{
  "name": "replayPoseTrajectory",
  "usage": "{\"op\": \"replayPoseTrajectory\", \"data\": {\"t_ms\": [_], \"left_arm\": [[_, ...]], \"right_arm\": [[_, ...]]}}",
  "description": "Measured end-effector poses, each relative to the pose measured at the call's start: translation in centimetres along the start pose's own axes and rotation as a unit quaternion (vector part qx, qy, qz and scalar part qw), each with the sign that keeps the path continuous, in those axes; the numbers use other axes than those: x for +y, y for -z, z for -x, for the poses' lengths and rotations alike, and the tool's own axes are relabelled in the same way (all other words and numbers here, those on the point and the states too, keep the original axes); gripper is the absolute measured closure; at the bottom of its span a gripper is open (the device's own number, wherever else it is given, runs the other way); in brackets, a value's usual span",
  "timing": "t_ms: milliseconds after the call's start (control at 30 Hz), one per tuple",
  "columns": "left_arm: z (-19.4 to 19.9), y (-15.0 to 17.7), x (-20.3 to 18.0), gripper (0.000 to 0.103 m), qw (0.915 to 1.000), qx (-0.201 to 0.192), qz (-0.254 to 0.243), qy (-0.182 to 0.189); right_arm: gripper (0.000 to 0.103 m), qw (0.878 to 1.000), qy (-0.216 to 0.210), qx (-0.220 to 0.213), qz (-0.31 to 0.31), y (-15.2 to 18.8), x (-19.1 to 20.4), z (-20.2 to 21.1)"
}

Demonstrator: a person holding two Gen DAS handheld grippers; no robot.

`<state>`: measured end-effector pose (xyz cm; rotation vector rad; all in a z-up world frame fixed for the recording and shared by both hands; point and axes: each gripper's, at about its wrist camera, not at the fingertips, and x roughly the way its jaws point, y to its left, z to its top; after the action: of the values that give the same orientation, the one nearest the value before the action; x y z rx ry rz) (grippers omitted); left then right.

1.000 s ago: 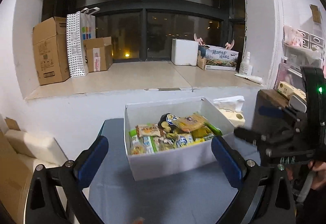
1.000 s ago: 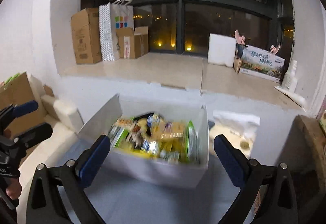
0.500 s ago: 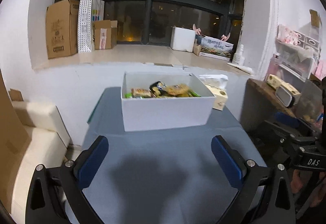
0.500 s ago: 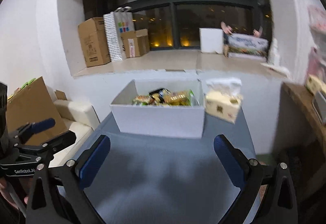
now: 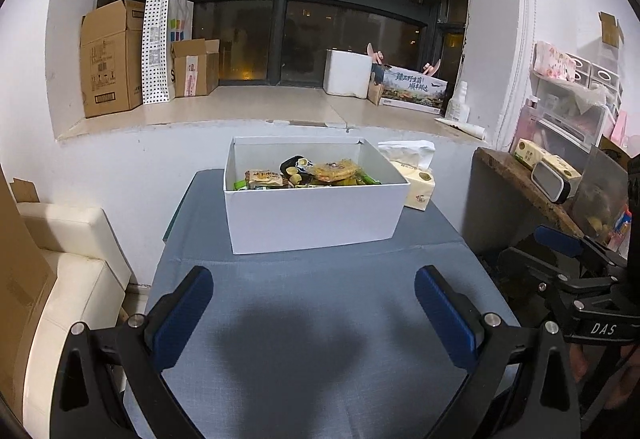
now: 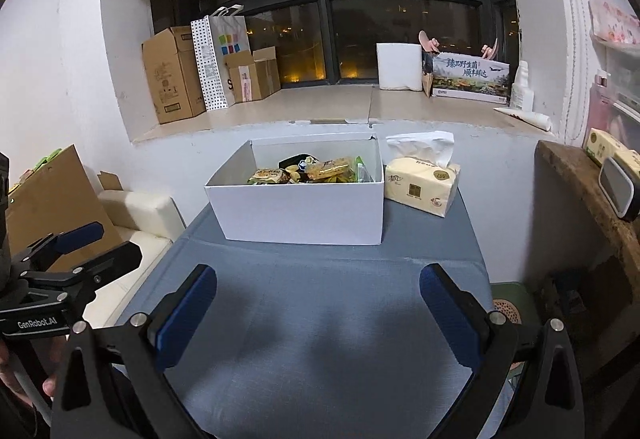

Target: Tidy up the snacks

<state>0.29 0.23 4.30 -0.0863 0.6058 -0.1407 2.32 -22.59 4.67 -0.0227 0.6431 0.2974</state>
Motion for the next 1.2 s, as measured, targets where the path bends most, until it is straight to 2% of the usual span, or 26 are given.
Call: {"op": "replayPoseTrajectory", "data": {"t_ms": [1200], "left_arm": [[-0.49, 0.11, -0.59, 0.0, 0.9999, 0.007, -0.013, -0.004]], "right_arm": [[0.0, 1.0, 0.006, -0.004, -0.002, -0.21, -0.17, 0.32]]}}
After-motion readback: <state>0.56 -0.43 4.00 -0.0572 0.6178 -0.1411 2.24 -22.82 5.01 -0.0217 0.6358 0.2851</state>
